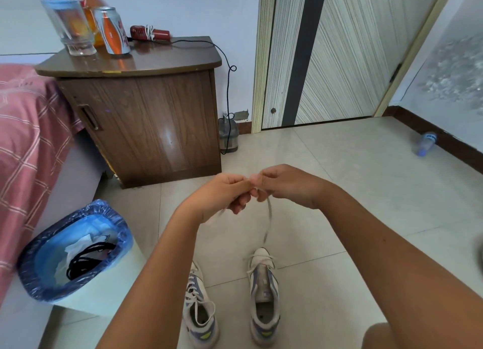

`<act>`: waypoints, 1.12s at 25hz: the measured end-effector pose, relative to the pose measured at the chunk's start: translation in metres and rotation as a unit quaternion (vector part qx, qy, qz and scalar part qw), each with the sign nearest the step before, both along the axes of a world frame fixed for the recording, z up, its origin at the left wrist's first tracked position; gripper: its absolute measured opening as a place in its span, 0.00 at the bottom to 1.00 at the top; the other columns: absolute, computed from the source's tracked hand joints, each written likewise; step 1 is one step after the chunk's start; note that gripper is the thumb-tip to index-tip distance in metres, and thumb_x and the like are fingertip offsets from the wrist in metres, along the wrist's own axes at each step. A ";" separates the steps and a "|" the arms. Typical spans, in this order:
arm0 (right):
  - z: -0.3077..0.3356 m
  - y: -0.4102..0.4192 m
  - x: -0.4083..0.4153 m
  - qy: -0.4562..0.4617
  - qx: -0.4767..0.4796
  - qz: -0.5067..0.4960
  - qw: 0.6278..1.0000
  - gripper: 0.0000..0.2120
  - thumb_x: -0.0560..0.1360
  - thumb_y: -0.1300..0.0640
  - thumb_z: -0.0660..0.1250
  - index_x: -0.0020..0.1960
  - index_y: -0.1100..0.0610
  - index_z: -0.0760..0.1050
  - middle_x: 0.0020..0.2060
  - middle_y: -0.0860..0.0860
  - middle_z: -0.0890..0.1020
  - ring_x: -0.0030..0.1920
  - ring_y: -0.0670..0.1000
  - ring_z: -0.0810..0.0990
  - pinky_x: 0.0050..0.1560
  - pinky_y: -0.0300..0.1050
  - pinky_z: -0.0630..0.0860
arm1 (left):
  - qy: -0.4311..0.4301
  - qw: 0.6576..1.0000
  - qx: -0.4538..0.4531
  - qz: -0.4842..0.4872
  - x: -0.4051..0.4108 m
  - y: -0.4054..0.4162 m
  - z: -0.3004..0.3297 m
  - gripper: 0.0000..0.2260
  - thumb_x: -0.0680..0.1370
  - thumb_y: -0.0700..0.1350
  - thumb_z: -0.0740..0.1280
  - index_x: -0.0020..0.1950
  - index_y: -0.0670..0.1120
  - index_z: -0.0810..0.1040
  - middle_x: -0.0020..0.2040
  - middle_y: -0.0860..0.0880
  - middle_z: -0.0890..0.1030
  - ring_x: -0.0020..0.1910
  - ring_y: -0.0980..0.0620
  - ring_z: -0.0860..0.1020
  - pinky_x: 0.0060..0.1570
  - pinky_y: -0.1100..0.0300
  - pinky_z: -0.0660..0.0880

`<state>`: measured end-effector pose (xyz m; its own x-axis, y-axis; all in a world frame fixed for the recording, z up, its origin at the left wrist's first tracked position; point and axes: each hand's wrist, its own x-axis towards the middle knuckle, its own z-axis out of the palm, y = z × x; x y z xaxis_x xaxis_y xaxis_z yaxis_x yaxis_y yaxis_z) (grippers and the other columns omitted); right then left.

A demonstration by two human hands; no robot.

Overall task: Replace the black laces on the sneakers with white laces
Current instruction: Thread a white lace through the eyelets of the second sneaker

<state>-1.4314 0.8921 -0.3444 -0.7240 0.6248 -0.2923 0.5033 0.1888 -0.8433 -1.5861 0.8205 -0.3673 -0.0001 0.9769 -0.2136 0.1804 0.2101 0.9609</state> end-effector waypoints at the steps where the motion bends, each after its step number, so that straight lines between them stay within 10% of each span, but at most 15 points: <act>1: -0.002 0.002 0.002 -0.006 0.001 0.006 1.000 0.14 0.78 0.47 0.62 0.43 0.56 0.79 0.35 0.49 0.78 0.39 0.47 0.77 0.50 0.43 0.73 | 0.003 1.000 -0.002 0.009 -0.003 0.000 -0.001 0.13 0.80 0.45 0.62 0.39 0.42 0.78 0.26 0.51 0.72 0.26 0.54 0.69 0.30 0.63 0.69; 14: -0.029 0.067 0.076 0.215 -0.212 -0.257 0.918 0.13 0.78 0.55 0.62 0.36 0.56 0.70 0.28 0.49 0.68 0.30 0.48 0.69 0.56 0.51 0.75 | -0.097 0.978 -0.074 0.169 -0.070 -0.022 -0.057 0.12 0.79 0.50 0.64 0.41 0.42 0.74 0.28 0.50 0.66 0.27 0.54 0.65 0.32 0.60 0.64; 18: -0.031 0.077 0.092 0.200 -0.194 -0.287 0.917 0.12 0.78 0.54 0.62 0.36 0.55 0.69 0.27 0.49 0.68 0.30 0.48 0.69 0.51 0.47 0.74 | 0.078 0.971 -0.143 0.176 -0.084 -0.029 -0.074 0.12 0.78 0.51 0.65 0.43 0.42 0.77 0.33 0.48 0.70 0.30 0.53 0.67 0.34 0.60 0.67; 22: -0.045 0.059 0.066 -0.029 -0.100 -0.156 0.982 0.11 0.76 0.53 0.66 0.39 0.59 0.76 0.30 0.52 0.71 0.33 0.49 0.70 0.46 0.46 0.74 | 0.354 0.917 -0.108 0.149 -0.064 -0.019 -0.070 0.12 0.78 0.52 0.64 0.54 0.45 0.76 0.47 0.52 0.74 0.47 0.50 0.75 0.46 0.58 0.71; 28: -0.031 0.021 -0.007 -0.071 -0.021 0.022 0.997 0.11 0.79 0.51 0.62 0.43 0.53 0.80 0.40 0.51 0.77 0.43 0.49 0.74 0.52 0.47 0.73 | 0.066 0.996 -0.064 0.000 -0.002 -0.001 -0.029 0.15 0.81 0.55 0.58 0.44 0.47 0.78 0.30 0.51 0.69 0.28 0.55 0.64 0.28 0.64 0.62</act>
